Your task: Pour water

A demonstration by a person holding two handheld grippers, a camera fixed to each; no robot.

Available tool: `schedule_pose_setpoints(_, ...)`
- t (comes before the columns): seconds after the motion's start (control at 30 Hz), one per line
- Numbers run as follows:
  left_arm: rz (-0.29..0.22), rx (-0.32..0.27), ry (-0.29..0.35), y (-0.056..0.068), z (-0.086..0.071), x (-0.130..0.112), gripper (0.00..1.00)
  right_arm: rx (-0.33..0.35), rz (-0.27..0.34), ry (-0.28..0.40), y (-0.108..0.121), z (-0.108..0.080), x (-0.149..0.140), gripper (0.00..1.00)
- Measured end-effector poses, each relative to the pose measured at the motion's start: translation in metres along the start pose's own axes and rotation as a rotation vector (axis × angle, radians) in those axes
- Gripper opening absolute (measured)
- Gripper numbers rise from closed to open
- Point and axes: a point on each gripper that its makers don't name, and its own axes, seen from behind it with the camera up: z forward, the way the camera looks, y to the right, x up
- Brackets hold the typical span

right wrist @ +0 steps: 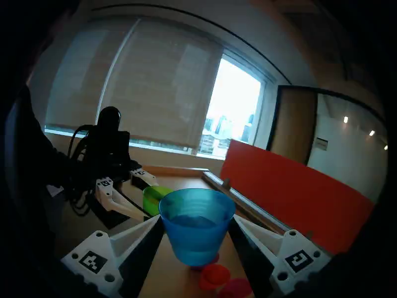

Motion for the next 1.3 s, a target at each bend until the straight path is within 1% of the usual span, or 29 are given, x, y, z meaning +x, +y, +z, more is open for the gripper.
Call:
schedule_pose_setpoints(0.4, -0.004, -0.015, 0.003, 0.006, 0.002, -0.003, 0.82, 0.002, -0.074, -0.012, 0.009, 0.006, 0.012, 0.88)
schedule_pose_setpoints(0.77, -0.008, -0.028, -0.001, 0.011, 0.003, -0.007, 0.82, 0.009, -0.164, -0.019, 0.011, 0.014, 0.021, 0.88)
schedule_pose_setpoints(1.3, -0.005, -0.034, -0.003, 0.014, 0.005, -0.007, 0.82, 0.016, -0.260, -0.031, 0.015, 0.023, 0.032, 0.88)
